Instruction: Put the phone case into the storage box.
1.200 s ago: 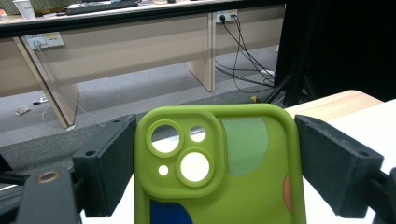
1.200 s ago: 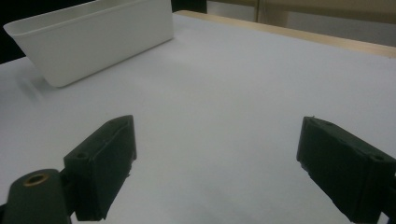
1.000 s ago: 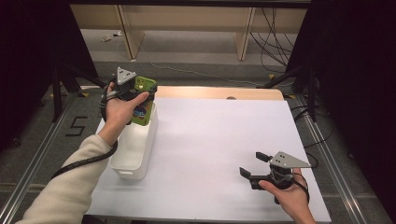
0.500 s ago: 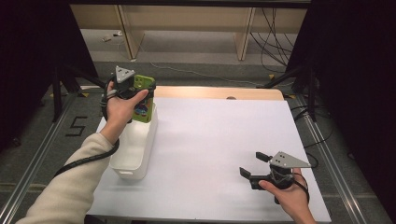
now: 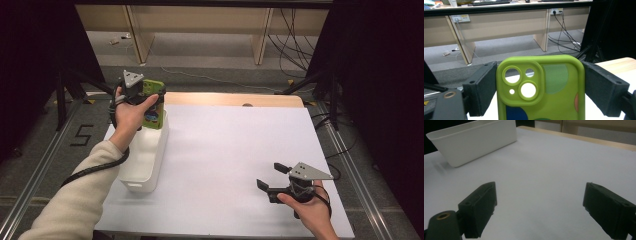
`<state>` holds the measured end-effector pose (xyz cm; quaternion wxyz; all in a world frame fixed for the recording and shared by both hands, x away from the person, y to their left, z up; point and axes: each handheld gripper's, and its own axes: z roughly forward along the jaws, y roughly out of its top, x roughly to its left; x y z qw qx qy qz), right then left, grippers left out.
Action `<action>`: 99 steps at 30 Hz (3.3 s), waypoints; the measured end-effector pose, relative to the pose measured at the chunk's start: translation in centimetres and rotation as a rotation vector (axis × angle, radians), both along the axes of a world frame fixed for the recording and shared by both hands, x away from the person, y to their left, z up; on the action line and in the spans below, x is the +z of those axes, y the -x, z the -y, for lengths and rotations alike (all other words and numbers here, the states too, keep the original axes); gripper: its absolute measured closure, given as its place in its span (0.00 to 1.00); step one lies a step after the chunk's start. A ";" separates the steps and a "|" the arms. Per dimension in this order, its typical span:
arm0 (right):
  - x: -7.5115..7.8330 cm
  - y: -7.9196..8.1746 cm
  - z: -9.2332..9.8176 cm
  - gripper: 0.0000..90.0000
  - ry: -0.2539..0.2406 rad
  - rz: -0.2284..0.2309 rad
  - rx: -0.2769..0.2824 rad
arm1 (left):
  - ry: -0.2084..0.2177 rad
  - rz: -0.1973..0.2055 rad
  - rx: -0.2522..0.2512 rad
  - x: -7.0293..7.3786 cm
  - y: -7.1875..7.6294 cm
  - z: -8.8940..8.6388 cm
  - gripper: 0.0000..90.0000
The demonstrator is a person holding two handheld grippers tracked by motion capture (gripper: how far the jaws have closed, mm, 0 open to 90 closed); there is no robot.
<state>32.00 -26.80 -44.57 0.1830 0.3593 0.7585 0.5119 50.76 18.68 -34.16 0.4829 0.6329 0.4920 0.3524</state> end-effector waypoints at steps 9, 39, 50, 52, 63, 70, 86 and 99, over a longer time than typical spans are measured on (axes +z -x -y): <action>0.0 0.0 0.0 0.14 -0.004 0.000 -0.001 | 0.000 0.002 0.014 -0.1 -0.5 0.0 0.18; 0.1 0.1 0.1 0.15 -0.002 0.003 -0.003 | -0.010 0.009 0.040 -0.3 -2.1 0.0 0.18; 0.1 0.1 0.2 0.14 -0.001 0.004 -0.002 | -0.011 0.009 0.051 -0.5 -2.8 0.1 0.18; 0.1 0.1 0.2 0.14 -0.001 0.003 -0.002 | -0.013 0.010 0.055 -0.6 -2.9 0.1 0.18; 0.1 0.1 0.2 0.14 -0.005 0.003 0.000 | -0.012 0.001 0.069 -0.9 -3.5 0.1 0.18; 0.1 0.1 0.2 0.14 0.000 0.003 0.000 | -0.017 0.000 0.080 -1.0 -3.8 0.0 0.18; 0.1 0.1 0.2 0.14 -0.003 0.003 0.001 | -0.024 -0.011 0.093 -1.5 -4.2 -0.2 0.18; 0.0 0.1 0.2 0.14 -0.003 0.002 0.001 | -0.022 -0.017 0.093 -1.9 -4.5 -0.1 0.18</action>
